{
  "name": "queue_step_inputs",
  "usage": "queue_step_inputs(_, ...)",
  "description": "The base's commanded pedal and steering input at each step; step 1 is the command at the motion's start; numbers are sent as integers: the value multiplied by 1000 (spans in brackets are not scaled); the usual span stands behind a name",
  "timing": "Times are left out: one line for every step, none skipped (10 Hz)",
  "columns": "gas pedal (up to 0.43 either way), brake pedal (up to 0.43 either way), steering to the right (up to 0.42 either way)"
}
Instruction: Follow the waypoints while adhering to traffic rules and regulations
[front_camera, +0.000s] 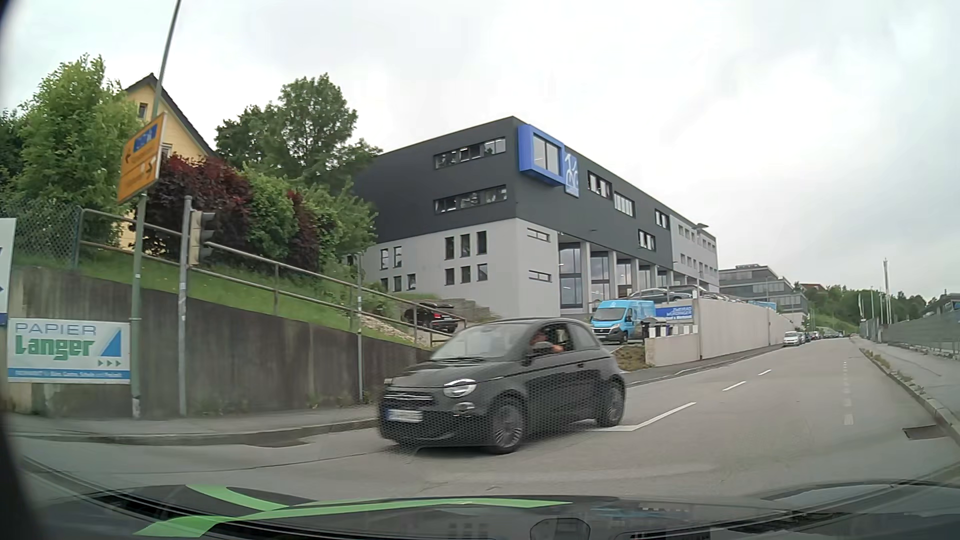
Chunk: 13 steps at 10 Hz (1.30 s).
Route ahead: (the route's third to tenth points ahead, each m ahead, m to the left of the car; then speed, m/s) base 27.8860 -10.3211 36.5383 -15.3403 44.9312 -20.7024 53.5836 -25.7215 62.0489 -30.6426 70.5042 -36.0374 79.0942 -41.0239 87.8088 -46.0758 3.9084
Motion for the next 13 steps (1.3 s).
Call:
queue_step_inputs(169, 0, 362)
queue_step_inputs(169, 0, 344)
queue_step_inputs(169, 0, 328)
queue_step_inputs(169, 0, 304)
queue_step_inputs(169, 0, 287)
queue_step_inputs(169, 0, 277)
queue_step_inputs(177, 0, 270)
queue_step_inputs(177, 0, 268)
queue_step_inputs(177, 0, 259)
queue_step_inputs(177, 0, 248)
queue_step_inputs(177, 0, 240)
queue_step_inputs(177, 0, 230)
queue_step_inputs(177, 0, 221)
